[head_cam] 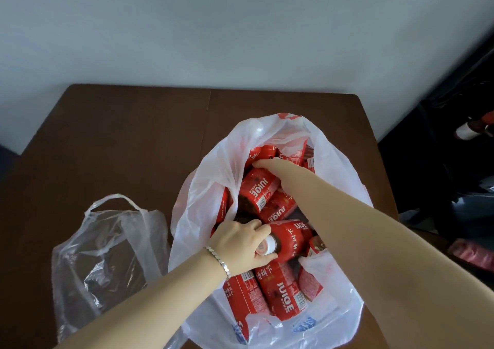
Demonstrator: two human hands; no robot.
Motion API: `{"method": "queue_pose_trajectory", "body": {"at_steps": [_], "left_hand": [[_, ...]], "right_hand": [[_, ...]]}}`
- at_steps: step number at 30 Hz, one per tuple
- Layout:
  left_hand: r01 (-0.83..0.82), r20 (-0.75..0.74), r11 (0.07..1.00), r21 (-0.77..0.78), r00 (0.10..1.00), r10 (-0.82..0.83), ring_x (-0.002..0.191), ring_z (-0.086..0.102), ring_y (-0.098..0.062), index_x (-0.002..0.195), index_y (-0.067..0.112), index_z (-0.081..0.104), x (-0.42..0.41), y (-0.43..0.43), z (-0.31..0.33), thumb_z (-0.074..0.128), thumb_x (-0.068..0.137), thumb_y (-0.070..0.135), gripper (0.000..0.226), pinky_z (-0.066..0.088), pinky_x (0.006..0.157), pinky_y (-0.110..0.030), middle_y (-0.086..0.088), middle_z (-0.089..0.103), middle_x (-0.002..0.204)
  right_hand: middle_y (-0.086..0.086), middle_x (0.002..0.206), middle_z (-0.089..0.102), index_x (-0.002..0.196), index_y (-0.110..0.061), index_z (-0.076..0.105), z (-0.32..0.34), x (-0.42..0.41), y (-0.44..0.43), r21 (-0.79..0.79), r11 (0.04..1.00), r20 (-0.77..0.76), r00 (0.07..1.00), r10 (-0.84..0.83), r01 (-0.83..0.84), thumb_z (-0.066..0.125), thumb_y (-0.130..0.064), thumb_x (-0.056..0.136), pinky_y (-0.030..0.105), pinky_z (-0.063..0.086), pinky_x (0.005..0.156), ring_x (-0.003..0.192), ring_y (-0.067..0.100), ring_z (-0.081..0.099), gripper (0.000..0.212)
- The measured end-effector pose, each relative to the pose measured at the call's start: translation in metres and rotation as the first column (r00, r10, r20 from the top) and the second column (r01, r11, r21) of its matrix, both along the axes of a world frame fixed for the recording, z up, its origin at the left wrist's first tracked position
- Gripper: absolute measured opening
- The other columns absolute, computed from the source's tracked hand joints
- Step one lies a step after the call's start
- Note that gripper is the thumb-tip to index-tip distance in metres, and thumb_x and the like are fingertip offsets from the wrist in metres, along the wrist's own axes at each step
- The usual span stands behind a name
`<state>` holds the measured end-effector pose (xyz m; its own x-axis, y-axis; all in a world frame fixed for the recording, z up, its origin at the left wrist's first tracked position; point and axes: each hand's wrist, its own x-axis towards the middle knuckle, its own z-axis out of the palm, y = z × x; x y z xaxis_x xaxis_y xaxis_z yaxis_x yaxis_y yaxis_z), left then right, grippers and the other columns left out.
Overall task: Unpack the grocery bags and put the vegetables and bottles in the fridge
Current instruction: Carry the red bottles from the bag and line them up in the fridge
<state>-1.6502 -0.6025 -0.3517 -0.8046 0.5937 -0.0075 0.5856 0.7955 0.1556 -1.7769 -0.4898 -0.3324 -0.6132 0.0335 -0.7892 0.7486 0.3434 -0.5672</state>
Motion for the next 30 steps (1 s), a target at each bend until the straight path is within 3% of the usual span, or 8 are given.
{"method": "queue_pose_trajectory", "body": {"at_steps": [3, 7, 12, 14, 18, 23, 27, 30], "left_hand": [[-0.045, 0.143, 0.997, -0.058, 0.988, 0.053, 0.099, 0.060, -0.019, 0.126, 0.022, 0.048, 0.005, -0.005, 0.008, 0.039, 0.089, 0.062, 0.055, 0.039, 0.083, -0.025, 0.006, 0.057, 0.117], [-0.115, 0.166, 0.991, -0.072, 0.978, 0.126, 0.112, 0.056, -0.020, 0.127, 0.024, 0.048, 0.004, -0.010, 0.009, 0.041, 0.087, 0.062, 0.056, 0.038, 0.097, -0.027, 0.008, 0.055, 0.124], [-0.049, 0.015, 0.997, -0.051, 0.999, 0.050, 0.053, 0.063, -0.005, 0.074, 0.031, 0.068, 0.003, -0.011, 0.001, 0.071, 0.051, 0.072, 0.047, 0.053, 0.053, -0.020, 0.016, 0.064, 0.065], [-0.076, 0.040, 0.995, -0.066, 0.996, 0.078, 0.059, 0.066, -0.009, 0.079, 0.030, 0.069, 0.006, -0.009, 0.007, 0.072, 0.052, 0.071, 0.049, 0.052, 0.052, -0.020, 0.014, 0.066, 0.071], [-0.151, 0.176, 0.962, -0.226, 0.965, 0.193, 0.113, 0.054, -0.027, 0.131, 0.026, 0.043, 0.008, 0.000, 0.026, 0.045, 0.088, 0.059, 0.054, 0.043, 0.087, -0.029, 0.000, 0.053, 0.124], [-0.188, 0.183, 0.943, -0.274, 0.953, 0.243, 0.108, 0.055, -0.029, 0.134, 0.026, 0.037, 0.014, 0.019, 0.053, 0.044, 0.090, 0.056, 0.054, 0.033, 0.075, -0.029, -0.006, 0.052, 0.126], [-0.259, 0.111, 0.941, -0.219, 0.951, 0.287, 0.099, 0.060, -0.028, 0.128, 0.024, 0.041, 0.020, 0.024, 0.081, 0.041, 0.089, 0.059, 0.052, 0.045, 0.081, -0.033, -0.007, 0.057, 0.118], [-0.377, 0.027, 0.923, -0.081, 0.924, 0.380, 0.094, 0.062, -0.025, 0.114, 0.022, 0.049, 0.031, 0.021, 0.112, 0.043, 0.089, 0.056, 0.043, 0.047, 0.074, -0.030, -0.002, 0.063, 0.103]], "right_hand": [[0.012, 0.133, 0.046, 0.137, -0.019, 0.031, 0.000, -0.001, 0.006, -0.071, 0.994, 0.023, 0.997, -0.080, 0.082, 0.076, -0.034, 0.075, 0.051, 0.039, 0.103, 0.117, 0.034, 0.049, 0.078], [0.011, 0.119, 0.059, 0.128, -0.013, 0.043, -0.006, 0.022, 0.021, -0.050, 0.977, -0.050, 0.977, -0.209, 0.207, 0.072, -0.040, 0.078, 0.049, 0.045, 0.099, 0.107, 0.030, 0.058, 0.065], [0.001, 0.085, 0.063, 0.099, -0.014, 0.059, -0.001, 0.076, 0.034, 0.131, 0.989, -0.314, 0.949, -0.020, 0.064, 0.050, -0.041, 0.093, 0.023, 0.044, 0.056, 0.075, 0.015, 0.060, 0.029], [-0.005, 0.078, 0.059, 0.095, -0.016, 0.060, 0.008, 0.094, 0.032, 0.140, 0.986, -0.461, 0.887, -0.019, 0.094, 0.057, -0.040, 0.090, 0.014, 0.039, 0.054, 0.071, 0.009, 0.057, 0.025], [-0.006, 0.093, 0.053, 0.088, -0.020, 0.056, 0.031, 0.116, 0.030, 0.278, 0.961, -0.629, 0.758, 0.176, 0.007, 0.069, -0.033, 0.082, 0.006, 0.038, 0.057, 0.072, 0.001, 0.049, 0.019], [-0.008, 0.108, 0.047, 0.095, -0.023, 0.052, 0.061, 0.138, 0.053, 0.383, 0.922, -0.659, 0.686, 0.308, -0.045, 0.068, -0.033, 0.083, 0.006, 0.040, 0.060, 0.074, 0.000, 0.048, 0.022], [-0.009, 0.108, 0.043, 0.100, -0.021, 0.054, 0.093, 0.156, 0.076, 0.527, 0.848, -0.657, 0.601, 0.454, -0.064, 0.065, -0.034, 0.086, 0.010, 0.044, 0.065, 0.082, 0.006, 0.050, 0.022], [-0.003, 0.112, 0.047, 0.103, -0.018, 0.055, 0.119, 0.162, 0.087, 0.610, 0.790, -0.640, 0.545, 0.541, -0.068, 0.065, -0.036, 0.086, 0.026, 0.054, 0.072, 0.088, 0.013, 0.056, 0.026]]}}
